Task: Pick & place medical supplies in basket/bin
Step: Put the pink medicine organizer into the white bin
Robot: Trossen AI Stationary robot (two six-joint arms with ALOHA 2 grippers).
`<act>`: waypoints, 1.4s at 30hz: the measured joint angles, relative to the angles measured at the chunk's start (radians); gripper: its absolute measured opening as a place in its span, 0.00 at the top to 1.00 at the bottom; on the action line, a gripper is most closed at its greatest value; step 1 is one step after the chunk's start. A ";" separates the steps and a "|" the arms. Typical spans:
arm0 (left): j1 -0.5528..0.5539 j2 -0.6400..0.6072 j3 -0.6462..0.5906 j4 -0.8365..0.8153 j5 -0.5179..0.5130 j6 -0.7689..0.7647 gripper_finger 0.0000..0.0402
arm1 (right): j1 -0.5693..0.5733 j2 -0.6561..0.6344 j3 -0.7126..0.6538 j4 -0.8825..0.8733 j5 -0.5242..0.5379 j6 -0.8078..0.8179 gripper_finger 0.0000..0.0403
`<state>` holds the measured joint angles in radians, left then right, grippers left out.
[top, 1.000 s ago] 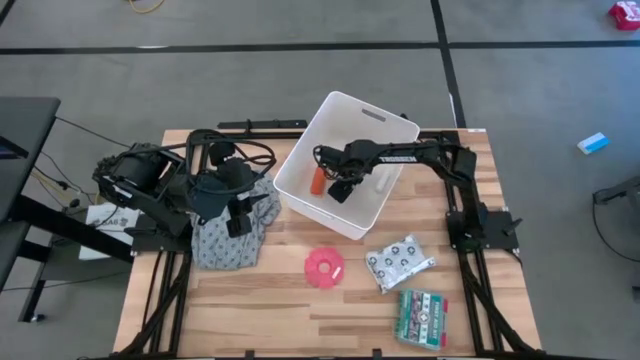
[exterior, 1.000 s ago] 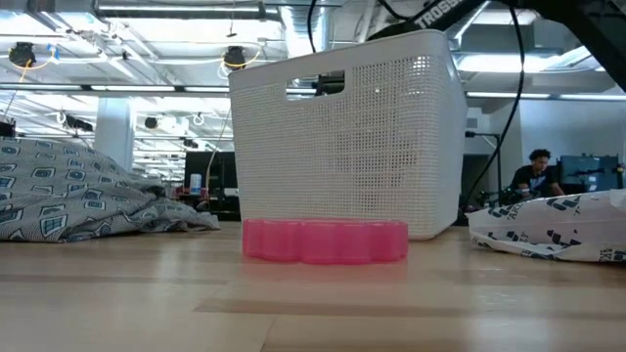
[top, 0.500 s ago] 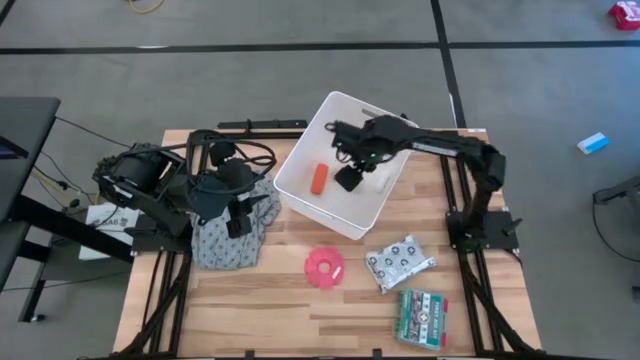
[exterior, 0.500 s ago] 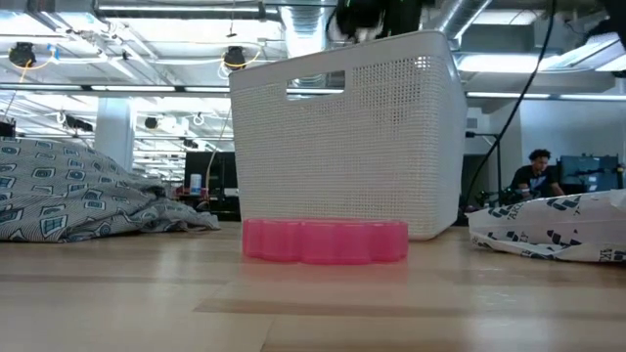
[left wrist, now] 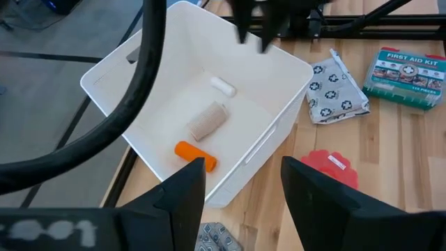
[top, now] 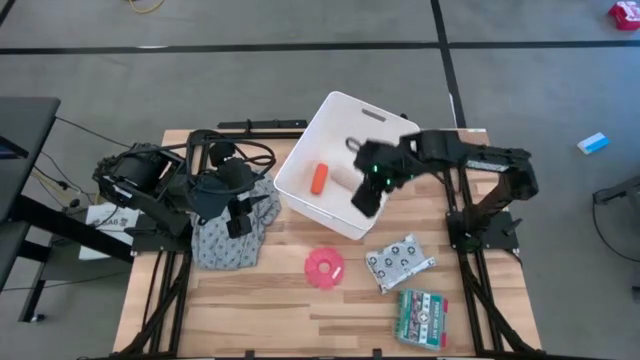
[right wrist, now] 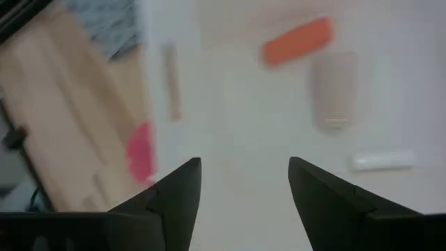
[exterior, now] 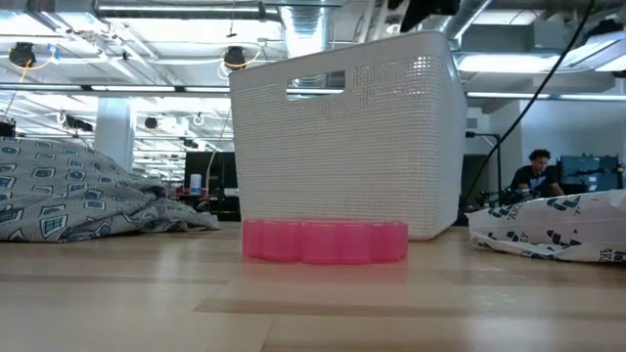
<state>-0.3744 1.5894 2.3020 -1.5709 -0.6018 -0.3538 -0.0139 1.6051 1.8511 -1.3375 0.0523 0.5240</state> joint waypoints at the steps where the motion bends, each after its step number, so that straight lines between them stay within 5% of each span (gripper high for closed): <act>1: 0.000 0.000 0.000 0.000 0.000 0.000 0.56 | 0.029 0.003 0.000 0.006 0.000 0.000 0.48; 16: 0.000 -0.001 0.000 0.000 -0.005 -0.001 0.56 | 0.382 0.247 -0.006 0.194 -0.002 -0.024 0.49; 30: 0.000 -0.001 0.000 0.000 -0.006 -0.010 0.56 | 0.372 0.537 -0.005 0.234 -0.082 -0.097 0.49; 34: 0.000 -0.001 0.000 0.000 -0.007 -0.010 0.56 | 0.365 0.586 -0.005 0.294 -0.187 -0.148 0.47; 42: 0.000 -0.001 0.000 0.000 -0.007 -0.010 0.56 | 0.332 0.621 -0.003 0.362 -0.172 -0.131 0.49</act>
<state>-0.3744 1.5887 2.3020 -1.5709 -0.6092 -0.3634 0.3180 2.2265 1.8477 -0.9757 -0.1199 0.3927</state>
